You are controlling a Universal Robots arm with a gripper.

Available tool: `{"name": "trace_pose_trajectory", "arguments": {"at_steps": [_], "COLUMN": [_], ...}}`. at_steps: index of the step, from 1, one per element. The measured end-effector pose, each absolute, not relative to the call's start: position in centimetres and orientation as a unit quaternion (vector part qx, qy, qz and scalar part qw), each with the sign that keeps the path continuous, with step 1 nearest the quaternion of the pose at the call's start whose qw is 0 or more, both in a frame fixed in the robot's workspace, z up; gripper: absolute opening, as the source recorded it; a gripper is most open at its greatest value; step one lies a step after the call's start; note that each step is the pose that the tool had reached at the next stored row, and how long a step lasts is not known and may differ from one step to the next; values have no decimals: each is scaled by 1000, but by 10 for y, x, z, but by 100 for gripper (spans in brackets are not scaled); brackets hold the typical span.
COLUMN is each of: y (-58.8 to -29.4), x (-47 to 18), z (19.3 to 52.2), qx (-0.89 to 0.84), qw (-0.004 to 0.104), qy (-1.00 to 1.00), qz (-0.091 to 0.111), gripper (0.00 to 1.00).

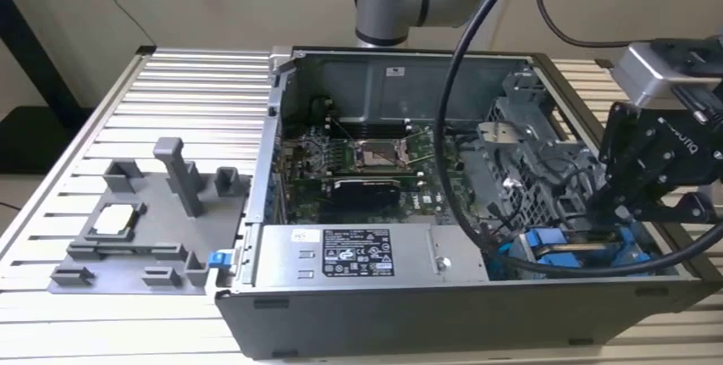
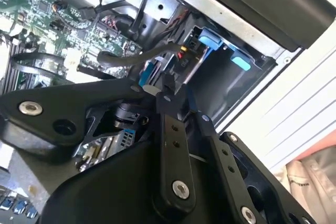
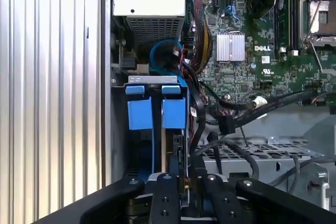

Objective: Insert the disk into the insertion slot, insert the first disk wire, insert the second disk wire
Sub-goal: 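Insert the second disk wire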

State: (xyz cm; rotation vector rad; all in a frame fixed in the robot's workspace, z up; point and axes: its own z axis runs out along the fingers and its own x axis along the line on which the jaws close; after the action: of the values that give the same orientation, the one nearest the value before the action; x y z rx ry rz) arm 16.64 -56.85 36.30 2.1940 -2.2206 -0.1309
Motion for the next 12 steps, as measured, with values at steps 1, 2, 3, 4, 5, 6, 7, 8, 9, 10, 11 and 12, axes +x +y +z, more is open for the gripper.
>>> {"name": "trace_pose_trajectory", "arguments": {"at_steps": [1, 2, 3, 4, 5, 6, 7, 8, 9, 10, 11, 12], "y": [-569, -569, -569, -569, -569, -568, -568, -567, -566, -565, -563, -560], "x": [166, 165, 164, 162, 160, 155, 151, 146, 142, 137, 134, 132], "z": [367, 372, 375, 378, 380, 380, 380, 380, 380, 380, 379, 376], "qx": [702, 702, 702, 702, 702, 702, 702, 702, 702, 702, 702, 703], "qw": [8, 8, 8, 7, 7, 7, 7, 7, 7, 6, 6, 4], "qy": [-711, -711, -711, -711, -711, -711, -711, -711, -711, -711, -711, -710], "qz": [-42, -42, -43, -43, -43, -43, -43, -43, -43, -42, -42, -40], "gripper": [24, 24, 24, 24, 24, 24, 24, 24, 24, 24, 24, 24]}}
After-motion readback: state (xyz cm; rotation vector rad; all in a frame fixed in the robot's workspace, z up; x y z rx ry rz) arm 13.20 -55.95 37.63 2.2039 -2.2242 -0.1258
